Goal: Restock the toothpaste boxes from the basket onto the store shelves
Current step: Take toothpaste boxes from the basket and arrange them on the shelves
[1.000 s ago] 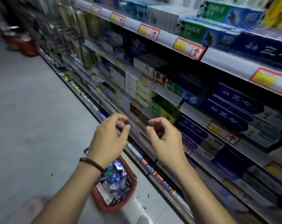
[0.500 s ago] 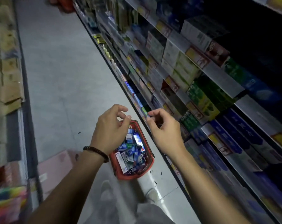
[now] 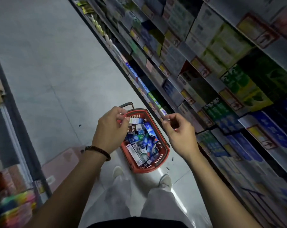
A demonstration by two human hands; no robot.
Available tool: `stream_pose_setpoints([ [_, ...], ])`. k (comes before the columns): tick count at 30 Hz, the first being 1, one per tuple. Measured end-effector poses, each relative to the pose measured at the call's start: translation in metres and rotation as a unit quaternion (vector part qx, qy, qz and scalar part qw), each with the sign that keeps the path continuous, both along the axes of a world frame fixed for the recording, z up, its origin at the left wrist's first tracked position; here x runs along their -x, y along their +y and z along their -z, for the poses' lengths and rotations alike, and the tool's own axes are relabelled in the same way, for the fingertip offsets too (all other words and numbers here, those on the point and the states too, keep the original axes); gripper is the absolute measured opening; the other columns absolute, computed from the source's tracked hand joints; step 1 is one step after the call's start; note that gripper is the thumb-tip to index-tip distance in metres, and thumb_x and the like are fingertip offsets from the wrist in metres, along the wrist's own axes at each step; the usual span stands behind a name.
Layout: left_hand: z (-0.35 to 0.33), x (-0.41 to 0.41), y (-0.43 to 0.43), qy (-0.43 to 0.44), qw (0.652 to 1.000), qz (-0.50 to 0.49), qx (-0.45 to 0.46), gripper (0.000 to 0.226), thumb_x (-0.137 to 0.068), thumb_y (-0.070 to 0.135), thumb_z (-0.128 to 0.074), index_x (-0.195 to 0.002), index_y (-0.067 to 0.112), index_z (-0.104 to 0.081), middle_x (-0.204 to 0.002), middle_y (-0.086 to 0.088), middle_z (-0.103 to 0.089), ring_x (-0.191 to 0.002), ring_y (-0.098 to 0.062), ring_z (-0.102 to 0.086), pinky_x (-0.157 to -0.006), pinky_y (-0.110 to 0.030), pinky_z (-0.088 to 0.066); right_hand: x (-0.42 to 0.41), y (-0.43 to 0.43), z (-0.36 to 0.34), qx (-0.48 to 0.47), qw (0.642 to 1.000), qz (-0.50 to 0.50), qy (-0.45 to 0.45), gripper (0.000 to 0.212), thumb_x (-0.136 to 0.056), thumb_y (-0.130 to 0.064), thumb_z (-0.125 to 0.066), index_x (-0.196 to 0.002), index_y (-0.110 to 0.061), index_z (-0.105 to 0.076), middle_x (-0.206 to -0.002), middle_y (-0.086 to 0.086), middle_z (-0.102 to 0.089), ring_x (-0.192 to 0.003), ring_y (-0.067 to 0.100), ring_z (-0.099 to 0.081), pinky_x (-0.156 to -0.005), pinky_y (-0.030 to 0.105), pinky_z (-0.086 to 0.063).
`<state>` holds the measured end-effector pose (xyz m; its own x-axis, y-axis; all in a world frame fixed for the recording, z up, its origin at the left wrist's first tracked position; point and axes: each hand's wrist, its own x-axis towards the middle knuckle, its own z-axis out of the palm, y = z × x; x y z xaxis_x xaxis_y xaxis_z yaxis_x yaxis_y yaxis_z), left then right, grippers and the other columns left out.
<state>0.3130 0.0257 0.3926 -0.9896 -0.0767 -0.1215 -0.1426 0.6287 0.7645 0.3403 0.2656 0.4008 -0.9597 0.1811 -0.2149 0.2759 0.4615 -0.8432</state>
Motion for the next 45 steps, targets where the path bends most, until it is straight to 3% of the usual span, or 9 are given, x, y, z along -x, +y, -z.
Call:
stream_pose_setpoints([
  [7, 0.064, 0.01, 0.003, -0.039, 0.999, 0.017, -0.014, 0.013, -0.098, 0.024, -0.067, -0.11, 0.027, -0.065, -0.089, 0.013, -0.068, -0.08, -0.008, -0.065, -0.08, -0.03, -0.055, 0.012, -0.003, 0.054, -0.005, 0.999, 0.01, -0.042, 0.009, -0.102, -0.03, -0.068, -0.11, -0.026, -0.07, -0.094, -0.005, -0.074, -0.085, 0.013, -0.069, -0.078, 0.04, -0.059],
  [11, 0.098, 0.013, 0.025, -0.055, 0.997, 0.045, -0.023, 0.015, -0.097, 0.021, -0.068, -0.111, 0.025, -0.065, -0.089, 0.013, -0.068, -0.078, 0.002, -0.062, -0.074, -0.01, -0.044, 0.024, 0.0, 0.086, 0.027, 0.998, 0.02, -0.06, 0.009, -0.102, -0.023, -0.069, -0.111, -0.019, -0.071, -0.095, 0.005, -0.074, -0.083, 0.017, -0.067, -0.067, 0.02, -0.052],
  [17, 0.164, 0.014, 0.044, -0.09, 0.993, 0.076, -0.019, 0.019, -0.098, 0.023, -0.067, -0.116, 0.027, -0.064, -0.104, 0.011, -0.064, -0.095, -0.008, -0.065, -0.088, -0.033, -0.057, 0.039, 0.015, 0.156, 0.043, 0.995, 0.039, -0.084, 0.006, -0.1, -0.022, -0.071, -0.105, -0.025, -0.071, -0.089, -0.005, -0.073, -0.074, 0.005, -0.066, -0.064, 0.016, -0.05],
  [23, 0.243, 0.011, 0.056, -0.131, 0.989, 0.067, 0.004, 0.025, -0.1, 0.024, -0.066, -0.124, 0.025, -0.061, -0.115, 0.006, -0.061, -0.093, -0.006, -0.059, -0.084, -0.029, -0.053, 0.047, 0.025, 0.249, 0.013, 0.992, 0.034, -0.119, 0.006, -0.099, -0.026, -0.072, -0.105, -0.026, -0.069, -0.082, -0.01, -0.069, -0.07, -0.002, -0.063, -0.06, 0.011, -0.045],
  [25, 0.273, 0.01, 0.061, -0.142, 0.987, 0.071, 0.008, 0.026, -0.101, 0.026, -0.065, -0.126, 0.026, -0.059, -0.117, 0.005, -0.058, -0.093, -0.008, -0.058, -0.084, -0.029, -0.052, 0.049, 0.026, 0.282, -0.001, 0.991, 0.028, -0.134, 0.007, -0.1, -0.028, -0.071, -0.106, -0.027, -0.068, -0.087, -0.01, -0.07, -0.073, -0.004, -0.065, -0.06, 0.012, -0.046],
  [29, 0.327, 0.006, 0.069, -0.162, 0.985, 0.062, -0.004, 0.029, -0.101, 0.025, -0.065, -0.129, 0.023, -0.057, -0.121, 0.001, -0.056, -0.103, -0.017, -0.06, -0.092, -0.04, -0.056, 0.055, 0.024, 0.346, -0.005, 0.982, 0.008, -0.19, 0.01, -0.102, -0.031, -0.068, -0.111, -0.026, -0.067, -0.097, -0.01, -0.072, -0.077, 0.011, -0.071, -0.065, 0.033, -0.059],
  [37, 0.411, 0.007, 0.072, -0.206, 0.977, 0.049, -0.012, 0.036, -0.101, 0.019, -0.066, -0.135, 0.02, -0.055, -0.122, -0.001, -0.053, -0.1, -0.02, -0.062, -0.094, -0.042, -0.056, 0.073, 0.026, 0.444, -0.096, 0.971, -0.041, -0.216, 0.03, -0.099, -0.028, -0.073, -0.127, -0.019, -0.067, -0.11, -0.005, -0.068, -0.085, 0.008, -0.062, -0.069, 0.017, -0.047],
  [40, 0.433, 0.002, 0.071, -0.221, 0.974, 0.044, -0.015, 0.034, -0.101, 0.02, -0.064, -0.134, 0.021, -0.055, -0.122, 0.0, -0.055, -0.097, -0.019, -0.064, -0.094, -0.042, -0.056, 0.078, 0.026, 0.472, -0.12, 0.967, -0.037, -0.221, 0.039, -0.095, -0.024, -0.077, -0.132, -0.015, -0.067, -0.125, 0.002, -0.069, -0.097, 0.013, -0.061, -0.082, 0.025, -0.049],
  [45, 0.456, -0.016, 0.071, -0.233, 0.971, 0.036, -0.025, 0.032, -0.101, 0.021, -0.066, -0.131, 0.025, -0.055, -0.117, 0.004, -0.054, -0.097, -0.016, -0.064, -0.092, -0.043, -0.058, 0.08, 0.024, 0.499, -0.131, 0.958, -0.059, -0.247, 0.053, -0.091, -0.018, -0.084, -0.139, -0.017, -0.062, -0.131, 0.002, -0.067, -0.1, 0.014, -0.065, -0.079, 0.027, -0.058],
])
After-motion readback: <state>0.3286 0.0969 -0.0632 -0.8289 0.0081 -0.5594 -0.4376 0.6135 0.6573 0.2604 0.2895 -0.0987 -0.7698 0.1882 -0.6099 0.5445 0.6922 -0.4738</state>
